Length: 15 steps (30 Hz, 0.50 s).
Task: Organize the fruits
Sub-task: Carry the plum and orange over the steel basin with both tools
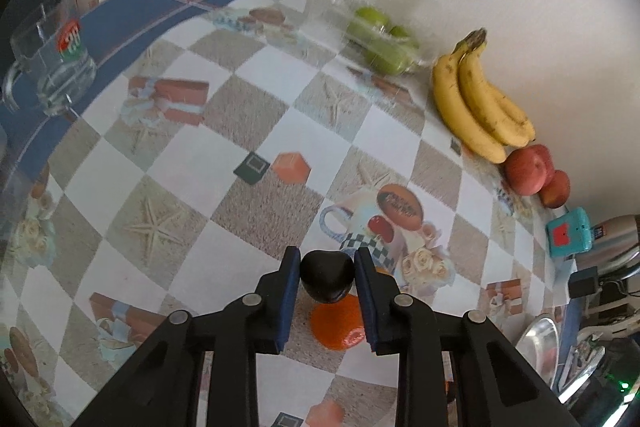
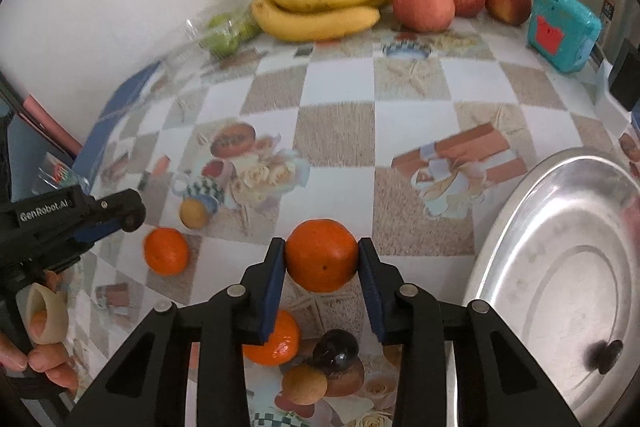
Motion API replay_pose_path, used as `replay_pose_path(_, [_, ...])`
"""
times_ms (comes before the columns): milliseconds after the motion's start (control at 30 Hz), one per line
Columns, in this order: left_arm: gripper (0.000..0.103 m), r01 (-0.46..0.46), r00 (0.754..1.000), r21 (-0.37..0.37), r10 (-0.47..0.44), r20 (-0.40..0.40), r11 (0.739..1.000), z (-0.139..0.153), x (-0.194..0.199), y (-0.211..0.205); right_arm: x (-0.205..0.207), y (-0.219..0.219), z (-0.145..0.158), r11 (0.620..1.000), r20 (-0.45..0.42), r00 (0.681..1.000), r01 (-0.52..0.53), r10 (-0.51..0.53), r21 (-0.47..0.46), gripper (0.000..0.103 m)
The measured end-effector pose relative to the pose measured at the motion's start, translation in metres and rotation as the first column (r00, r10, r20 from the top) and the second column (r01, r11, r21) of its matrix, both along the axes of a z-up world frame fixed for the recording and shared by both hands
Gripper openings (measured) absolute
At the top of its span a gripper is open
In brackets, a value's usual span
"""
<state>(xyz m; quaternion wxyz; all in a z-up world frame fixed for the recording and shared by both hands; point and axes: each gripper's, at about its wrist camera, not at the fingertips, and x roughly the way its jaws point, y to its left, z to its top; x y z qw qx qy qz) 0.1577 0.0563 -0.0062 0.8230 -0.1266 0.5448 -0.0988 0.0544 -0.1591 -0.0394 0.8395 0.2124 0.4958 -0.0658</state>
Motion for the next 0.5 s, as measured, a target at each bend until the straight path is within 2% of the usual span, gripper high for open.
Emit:
replay_pose_path(133, [0.03, 0.004, 1.0, -0.051, -0.003, 0.01, 0.999, 0.01, -0.004, 0.001, -0.007, -0.003, 0.018, 1.0, 0.037, 0.999, 0.011, -0.011, -0.004, 0.037])
replay_pose_path(300, [0.03, -0.002, 1.0, -0.035, 0.003, 0.023, 0.999, 0.017, -0.008, -0.001, -0.013, -0.006, 0.036, 1.0, 0.066, 0.998, 0.02, -0.018, -0.024, 0.037])
replay_pose_path(500, [0.03, 0.001, 0.999, -0.042, 0.001, 0.037, 0.999, 0.026, -0.015, -0.004, -0.022, -0.015, 0.041, 0.999, 0.049, 0.998, 0.047, -0.047, 0.012, 0.037])
